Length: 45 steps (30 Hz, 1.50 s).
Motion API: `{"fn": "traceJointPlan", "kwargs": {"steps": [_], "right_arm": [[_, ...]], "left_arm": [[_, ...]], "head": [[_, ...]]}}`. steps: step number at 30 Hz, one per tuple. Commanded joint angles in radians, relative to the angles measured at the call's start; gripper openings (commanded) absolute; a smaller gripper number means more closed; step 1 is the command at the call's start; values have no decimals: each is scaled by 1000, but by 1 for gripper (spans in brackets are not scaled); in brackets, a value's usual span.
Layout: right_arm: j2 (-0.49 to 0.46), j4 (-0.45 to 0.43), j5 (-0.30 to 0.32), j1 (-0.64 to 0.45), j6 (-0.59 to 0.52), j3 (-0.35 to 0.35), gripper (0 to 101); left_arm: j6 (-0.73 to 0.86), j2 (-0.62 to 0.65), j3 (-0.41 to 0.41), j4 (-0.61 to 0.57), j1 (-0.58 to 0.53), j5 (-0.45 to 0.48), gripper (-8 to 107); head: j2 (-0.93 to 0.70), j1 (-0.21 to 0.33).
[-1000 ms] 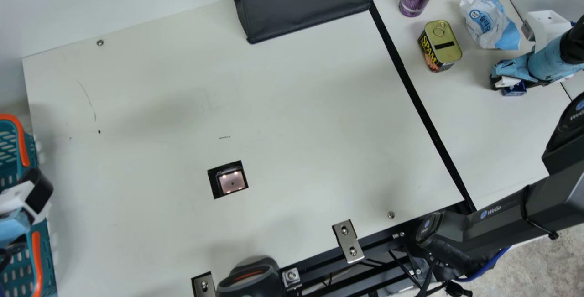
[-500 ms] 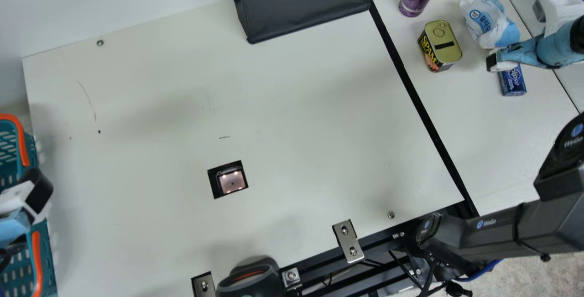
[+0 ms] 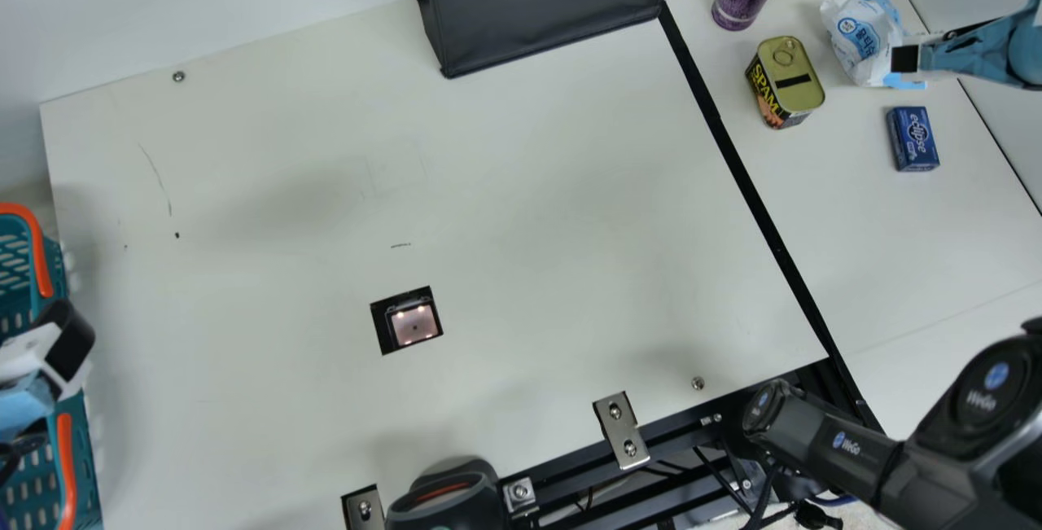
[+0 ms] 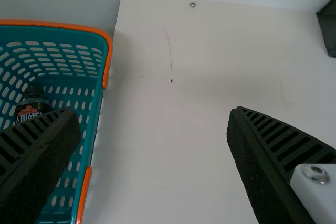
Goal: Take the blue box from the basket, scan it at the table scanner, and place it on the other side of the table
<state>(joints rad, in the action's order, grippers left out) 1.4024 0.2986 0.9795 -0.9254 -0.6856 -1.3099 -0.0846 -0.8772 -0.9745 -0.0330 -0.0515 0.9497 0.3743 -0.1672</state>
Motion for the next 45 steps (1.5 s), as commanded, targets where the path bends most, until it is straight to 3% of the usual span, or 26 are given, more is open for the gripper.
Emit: {"fn": "traceJointPlan", "kwargs": {"steps": [1, 7, 22, 45], "right_arm": [[-45, 33, 23, -9, -12, -4, 95], [-65, 46, 42, -14, -19, -8, 95], [-229, -53, 95, 248, 175, 20, 95], [-480, -205, 176, 650, 473, 62, 95]], "left_arm": [[0, 0, 0, 0, 0, 0, 90], [0, 0, 0, 0, 0, 0, 90], [84, 121, -228, 7, 23, 262, 90], [85, 121, -229, 5, 22, 265, 90]], "head": [[2, 29], [2, 29], [-347, 29], [-347, 29]]}}
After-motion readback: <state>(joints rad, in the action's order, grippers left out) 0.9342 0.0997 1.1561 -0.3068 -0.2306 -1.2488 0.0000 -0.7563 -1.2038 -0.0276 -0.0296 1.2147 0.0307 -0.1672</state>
